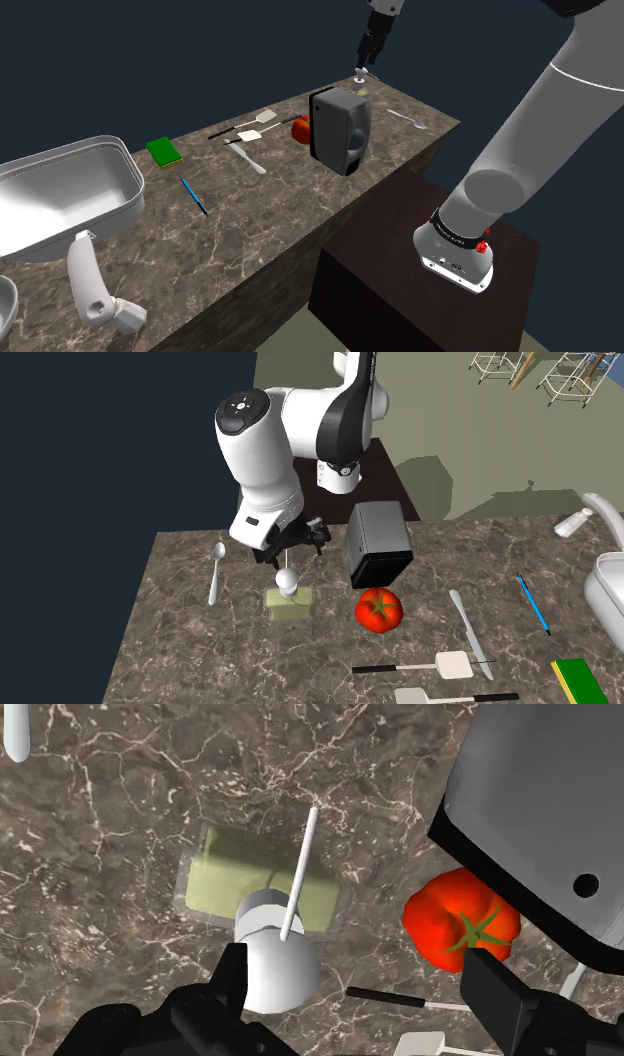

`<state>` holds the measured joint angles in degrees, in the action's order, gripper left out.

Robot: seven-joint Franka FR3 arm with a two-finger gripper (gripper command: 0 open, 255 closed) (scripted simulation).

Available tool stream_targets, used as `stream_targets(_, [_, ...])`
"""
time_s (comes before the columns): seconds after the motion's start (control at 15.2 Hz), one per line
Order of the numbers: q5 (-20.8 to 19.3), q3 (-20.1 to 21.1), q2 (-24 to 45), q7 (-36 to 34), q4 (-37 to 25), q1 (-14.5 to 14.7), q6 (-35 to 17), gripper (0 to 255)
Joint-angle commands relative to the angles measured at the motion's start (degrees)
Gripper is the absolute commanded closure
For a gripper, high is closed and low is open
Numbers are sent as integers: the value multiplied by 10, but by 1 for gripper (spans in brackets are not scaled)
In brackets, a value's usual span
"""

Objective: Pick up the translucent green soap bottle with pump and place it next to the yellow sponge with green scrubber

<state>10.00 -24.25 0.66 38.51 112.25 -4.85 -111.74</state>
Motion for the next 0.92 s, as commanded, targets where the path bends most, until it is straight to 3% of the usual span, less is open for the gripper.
stream_targets(0.0, [21, -10, 48, 28, -43, -11, 5, 0])
stream_targets(0.07, [32, -13, 71, 40, -63, -17, 8, 0])
stream_targets(0.53, [43, -7, 86, 47, -27, -15, -42, 0])
stream_targets(0.86, [45, -6, 88, 48, -25, -15, -46, 0])
